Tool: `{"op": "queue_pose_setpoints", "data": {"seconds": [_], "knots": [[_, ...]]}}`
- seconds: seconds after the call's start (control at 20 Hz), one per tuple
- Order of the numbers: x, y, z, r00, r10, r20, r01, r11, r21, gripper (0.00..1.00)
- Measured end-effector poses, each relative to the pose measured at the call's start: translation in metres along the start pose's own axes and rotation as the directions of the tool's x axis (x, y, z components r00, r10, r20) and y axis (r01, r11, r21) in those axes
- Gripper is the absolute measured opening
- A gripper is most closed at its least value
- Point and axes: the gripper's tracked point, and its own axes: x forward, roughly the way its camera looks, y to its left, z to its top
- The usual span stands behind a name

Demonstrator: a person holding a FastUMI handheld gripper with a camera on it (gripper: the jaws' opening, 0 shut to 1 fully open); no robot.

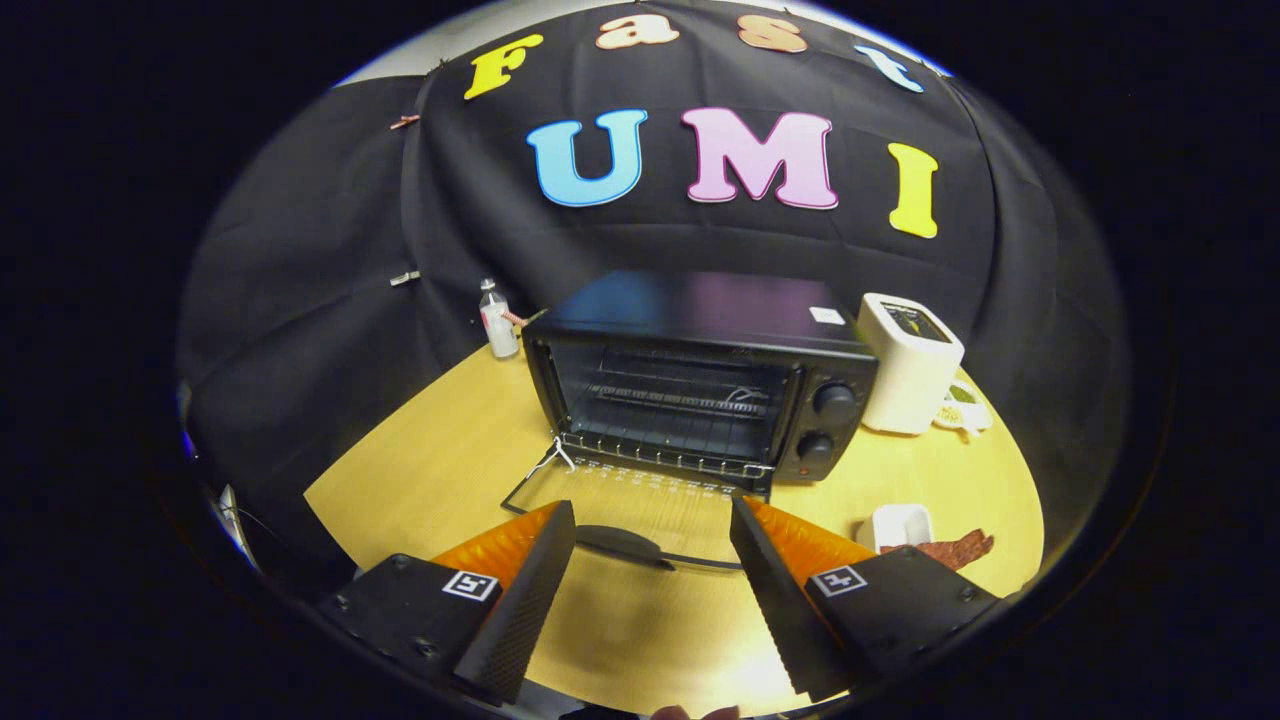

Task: Open the toaster oven, put the food inside, and close the toaster oven door.

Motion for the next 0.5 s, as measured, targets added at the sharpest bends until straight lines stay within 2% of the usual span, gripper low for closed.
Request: {"op": "queue_pose_setpoints", "data": {"seconds": [0.15,0.5], "knots": [[-0.020,-0.037,0.008,1.000,-0.001,-0.018,0.001,1.000,-0.004,0.97],[-0.054,-0.152,0.004,0.993,-0.099,-0.058,0.098,0.995,-0.029,0.97]]}}
